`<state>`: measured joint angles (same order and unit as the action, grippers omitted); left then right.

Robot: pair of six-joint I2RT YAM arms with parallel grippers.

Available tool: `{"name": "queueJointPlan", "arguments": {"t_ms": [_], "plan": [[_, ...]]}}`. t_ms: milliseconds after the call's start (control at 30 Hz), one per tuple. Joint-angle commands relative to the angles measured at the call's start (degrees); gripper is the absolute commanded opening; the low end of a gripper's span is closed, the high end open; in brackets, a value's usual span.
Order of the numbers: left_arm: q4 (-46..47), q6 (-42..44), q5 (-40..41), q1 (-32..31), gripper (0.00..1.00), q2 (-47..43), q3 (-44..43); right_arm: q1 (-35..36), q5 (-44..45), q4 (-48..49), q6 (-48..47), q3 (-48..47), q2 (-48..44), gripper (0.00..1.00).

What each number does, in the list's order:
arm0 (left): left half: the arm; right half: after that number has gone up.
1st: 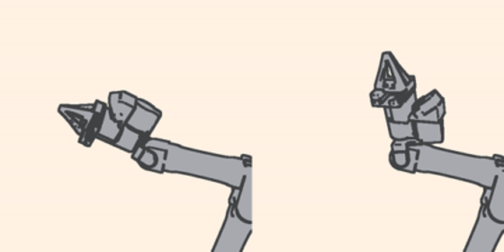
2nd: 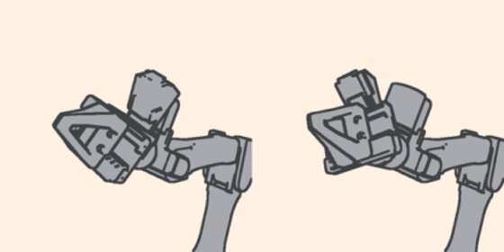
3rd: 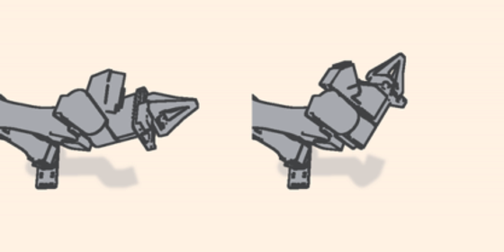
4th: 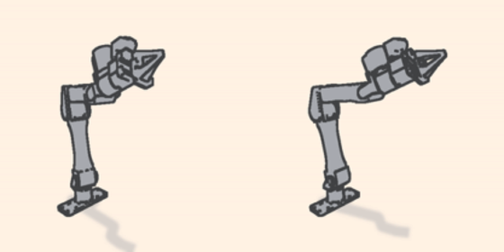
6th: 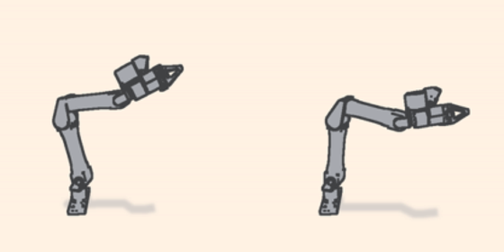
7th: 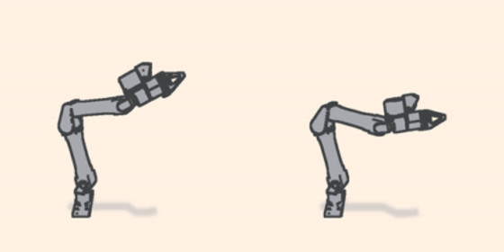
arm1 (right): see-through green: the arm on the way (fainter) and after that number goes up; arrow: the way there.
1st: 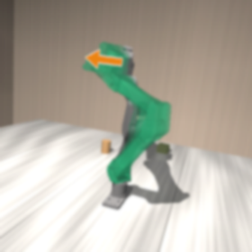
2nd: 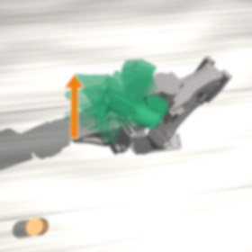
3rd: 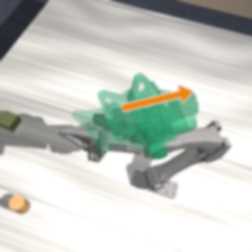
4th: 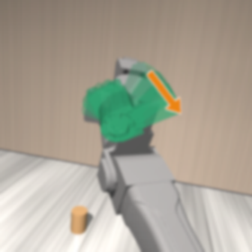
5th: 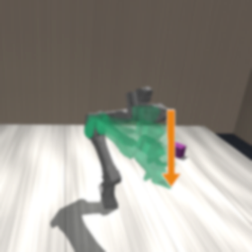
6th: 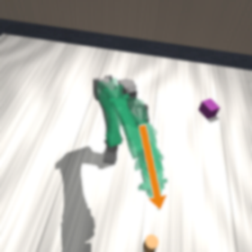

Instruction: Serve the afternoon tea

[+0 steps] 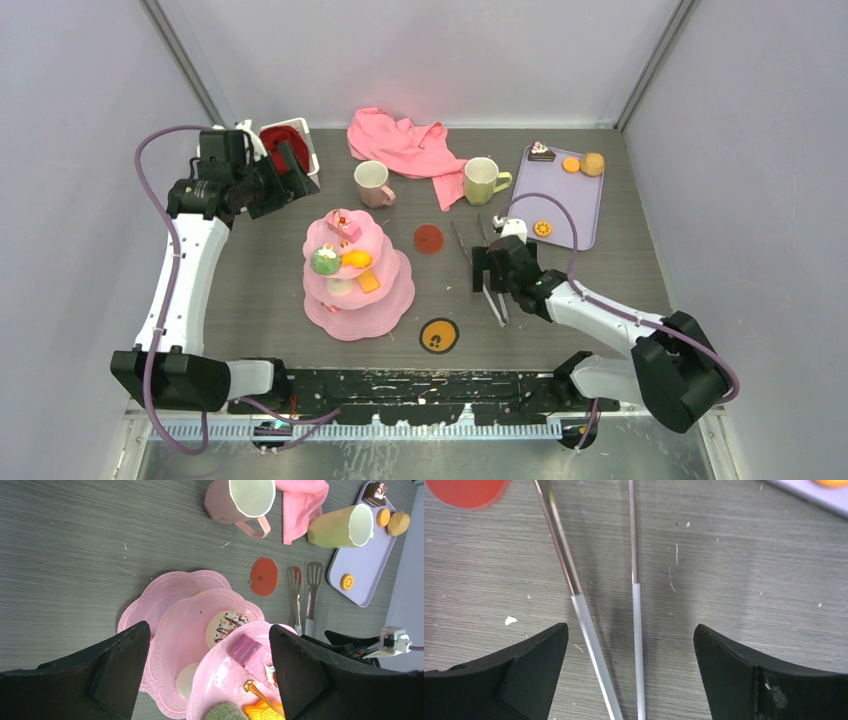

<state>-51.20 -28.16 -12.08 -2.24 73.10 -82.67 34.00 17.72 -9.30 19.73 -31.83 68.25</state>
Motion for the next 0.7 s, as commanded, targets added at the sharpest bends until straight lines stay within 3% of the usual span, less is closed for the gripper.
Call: {"name": "queueJointPlan", "arguments": {"t_ms": [0, 300, 667], "plan": [[1.7, -0.2, -0.8, 0.2, 0.88, -0.8, -1.2, 0.3, 2.9, 10.5, 4.5, 3.6, 0.2, 1.00], [1.8, -0.7, -0.9, 0.2, 0.88, -0.8, -1.5, 4.9, 9.3, 22.4, 5.3, 11.0, -3.0, 1.00], [1.6, -0.8, -1.1, 0.2, 0.88, -0.8, -2.0, 7.3, 12.1, 30.2, 6.3, 14.0, 5.7, 1.00]]}}
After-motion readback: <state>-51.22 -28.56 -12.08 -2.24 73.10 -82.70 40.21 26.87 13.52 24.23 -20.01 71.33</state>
